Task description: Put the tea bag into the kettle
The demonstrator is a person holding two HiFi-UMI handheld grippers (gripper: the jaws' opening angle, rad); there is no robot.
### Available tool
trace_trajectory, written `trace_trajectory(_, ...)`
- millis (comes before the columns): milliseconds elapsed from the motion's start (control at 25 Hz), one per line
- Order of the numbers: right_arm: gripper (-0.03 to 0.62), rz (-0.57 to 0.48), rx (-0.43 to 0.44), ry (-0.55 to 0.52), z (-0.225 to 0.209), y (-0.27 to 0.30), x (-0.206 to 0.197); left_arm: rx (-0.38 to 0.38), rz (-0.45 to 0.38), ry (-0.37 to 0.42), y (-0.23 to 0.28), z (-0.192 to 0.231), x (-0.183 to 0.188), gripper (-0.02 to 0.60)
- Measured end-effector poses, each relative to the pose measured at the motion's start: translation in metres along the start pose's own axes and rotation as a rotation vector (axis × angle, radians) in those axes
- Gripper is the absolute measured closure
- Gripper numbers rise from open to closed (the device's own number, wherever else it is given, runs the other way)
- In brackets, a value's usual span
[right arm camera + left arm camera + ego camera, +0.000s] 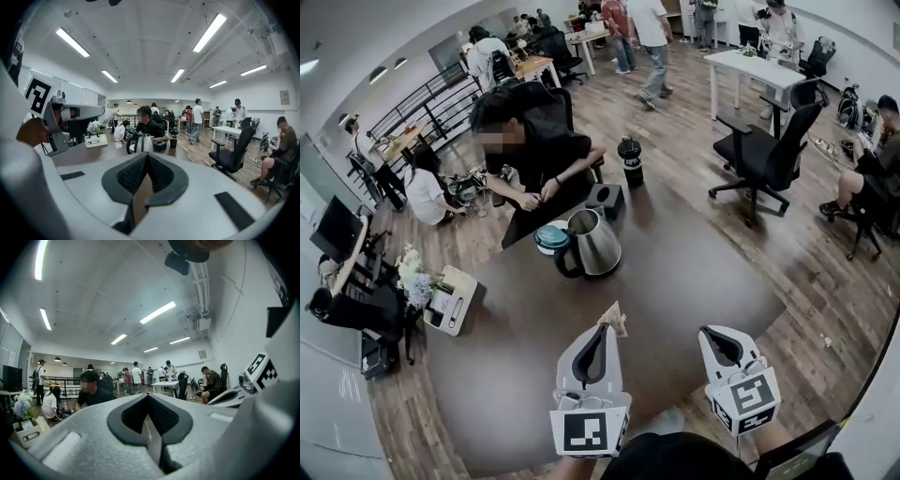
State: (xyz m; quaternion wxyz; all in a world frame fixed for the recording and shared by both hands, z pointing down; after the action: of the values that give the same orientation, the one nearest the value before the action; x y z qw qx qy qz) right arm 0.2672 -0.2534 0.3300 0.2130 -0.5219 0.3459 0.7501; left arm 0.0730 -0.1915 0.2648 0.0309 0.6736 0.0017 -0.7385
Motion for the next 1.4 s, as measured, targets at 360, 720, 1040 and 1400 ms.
trace_trajectory(360,0.592,-0.024,0.099,-0.064,-0.016,0.083,0.032,0.085,-0.016,-0.048,0.050,0.047,0.005,0.575)
trace_trajectory(720,0.592,-0.030,0.220,-0.096,-0.028,0.138,0.038,0.178,0.005,-0.067,0.076,0.059,0.004,0.575)
trace_trajectory(1040,0.592,-0.070,0.378,-0.104,-0.054,0.184,0.040,0.317,0.015,-0.031,0.115,0.052,0.013,0.575)
trace_trajectory(1400,0.592,-0.089,0.457,-0.082,-0.083,0.223,0.033,0.364,0.032,-0.020,0.169,0.051,0.019,0.575)
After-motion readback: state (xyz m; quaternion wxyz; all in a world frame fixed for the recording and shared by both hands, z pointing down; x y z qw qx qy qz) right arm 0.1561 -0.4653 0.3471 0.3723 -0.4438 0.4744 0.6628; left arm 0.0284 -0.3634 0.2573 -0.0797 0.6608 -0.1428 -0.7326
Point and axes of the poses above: the fingertips, and each gripper's own axes: y forward along the fingers, z to its left, x out of its top, the point moved 7 cm from there along -y, backward along the fingers, and after that the axes turned 12 degrees about -y, right-handed, at the moved point
